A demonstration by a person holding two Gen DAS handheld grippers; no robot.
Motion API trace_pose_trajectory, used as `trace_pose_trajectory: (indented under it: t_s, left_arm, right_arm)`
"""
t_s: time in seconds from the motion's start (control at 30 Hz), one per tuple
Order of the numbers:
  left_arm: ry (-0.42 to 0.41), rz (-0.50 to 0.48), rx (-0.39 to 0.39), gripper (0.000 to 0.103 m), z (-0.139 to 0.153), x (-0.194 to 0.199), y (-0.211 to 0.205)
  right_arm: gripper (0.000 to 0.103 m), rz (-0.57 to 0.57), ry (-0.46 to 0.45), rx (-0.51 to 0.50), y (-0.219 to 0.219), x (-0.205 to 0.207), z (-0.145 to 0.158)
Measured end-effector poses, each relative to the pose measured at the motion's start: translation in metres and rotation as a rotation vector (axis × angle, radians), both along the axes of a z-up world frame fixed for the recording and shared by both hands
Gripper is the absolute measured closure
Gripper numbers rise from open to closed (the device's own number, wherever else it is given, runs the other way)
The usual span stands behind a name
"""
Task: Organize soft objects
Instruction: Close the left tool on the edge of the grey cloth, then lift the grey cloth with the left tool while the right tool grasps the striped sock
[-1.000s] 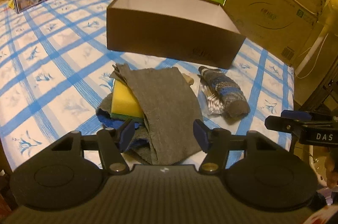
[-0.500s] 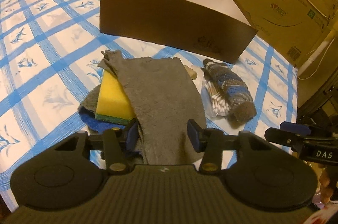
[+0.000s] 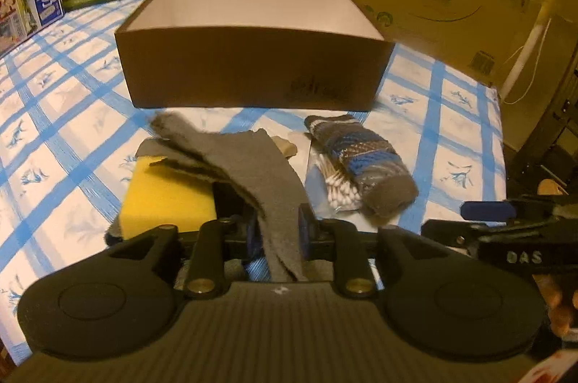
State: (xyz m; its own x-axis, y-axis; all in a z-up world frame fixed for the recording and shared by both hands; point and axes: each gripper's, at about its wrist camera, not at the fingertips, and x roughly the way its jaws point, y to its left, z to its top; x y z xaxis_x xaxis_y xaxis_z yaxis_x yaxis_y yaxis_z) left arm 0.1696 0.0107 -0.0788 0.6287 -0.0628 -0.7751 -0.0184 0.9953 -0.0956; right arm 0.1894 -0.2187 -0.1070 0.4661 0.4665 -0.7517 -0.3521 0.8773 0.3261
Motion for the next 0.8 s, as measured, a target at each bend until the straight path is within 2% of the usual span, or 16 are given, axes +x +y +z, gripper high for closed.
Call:
trace_pose_trajectory:
  t_s: [0.17, 0.23, 0.3, 0.6, 0.8]
  left_arm:
    - [0.032, 0.022, -0.026, 0.084, -0.01, 0.015, 0.005]
    - [0.022, 0.024, -0.02, 0.092, -0.011, 0.016, 0.008]
    - [0.003, 0.026, -0.02, 0.095, -0.007, 0.017, 0.009]
    - [-0.009, 0.02, 0.016, 0.096, -0.002, 0.029, 0.009]
    - [-0.008, 0.008, 0.035, 0.096, -0.004, 0.036, 0.005]
  right_arm:
    - [0.034, -0.012, 0.001, 0.0, -0.003, 0.002, 0.0]
    - [0.034, -0.017, -0.001, -0.001, -0.004, 0.004, -0.001]
    - [0.034, -0.017, -0.008, -0.005, -0.003, 0.007, 0.0]
    - [0.034, 0.024, -0.086, -0.053, 0.023, 0.028, 0.001]
    - [0.034, 0.043, -0.092, -0.091, 0.046, 0.05, -0.013]
